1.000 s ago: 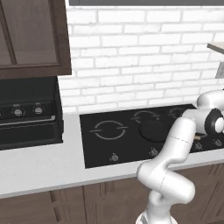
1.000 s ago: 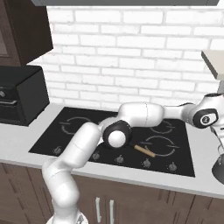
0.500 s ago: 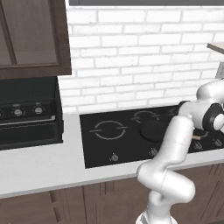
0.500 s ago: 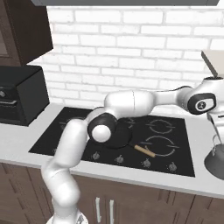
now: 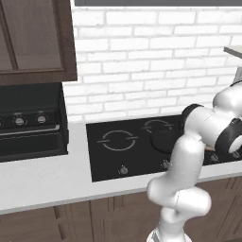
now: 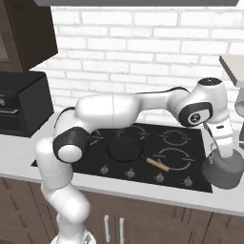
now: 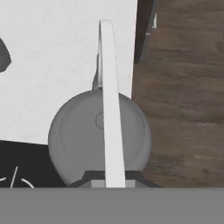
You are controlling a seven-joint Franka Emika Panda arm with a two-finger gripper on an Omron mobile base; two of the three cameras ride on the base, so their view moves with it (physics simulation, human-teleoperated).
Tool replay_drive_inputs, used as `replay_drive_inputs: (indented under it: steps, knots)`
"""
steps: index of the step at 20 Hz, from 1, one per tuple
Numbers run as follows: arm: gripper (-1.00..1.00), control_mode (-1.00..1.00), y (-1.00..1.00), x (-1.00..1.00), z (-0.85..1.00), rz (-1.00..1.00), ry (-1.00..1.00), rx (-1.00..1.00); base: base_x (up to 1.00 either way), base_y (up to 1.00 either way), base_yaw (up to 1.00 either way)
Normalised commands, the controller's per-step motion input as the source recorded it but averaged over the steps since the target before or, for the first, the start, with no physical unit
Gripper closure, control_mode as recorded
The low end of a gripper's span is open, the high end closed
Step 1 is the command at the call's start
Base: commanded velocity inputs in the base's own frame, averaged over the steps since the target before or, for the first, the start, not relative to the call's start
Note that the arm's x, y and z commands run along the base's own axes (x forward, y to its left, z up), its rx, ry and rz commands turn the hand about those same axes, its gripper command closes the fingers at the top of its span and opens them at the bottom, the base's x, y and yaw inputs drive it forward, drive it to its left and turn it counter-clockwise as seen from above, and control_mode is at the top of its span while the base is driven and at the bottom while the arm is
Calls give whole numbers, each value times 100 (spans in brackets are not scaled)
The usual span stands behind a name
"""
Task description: Pick the kettle from the counter and place it on a stove burner. Then turn the burner on.
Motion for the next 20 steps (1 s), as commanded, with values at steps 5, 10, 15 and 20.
replay_drive_inputs:
  steps: [5,10,15,20]
  knots:
    - [100,-100,100,-27,8,31,0,-19,0,0,0]
    - [100,-100,99,-3,36,37,5,-15,0,0,0]
    - [100,-100,70,0,56,44,2,-5,0,0,0]
    - [100,-100,70,0,35,52,2,-1,0,0,0]
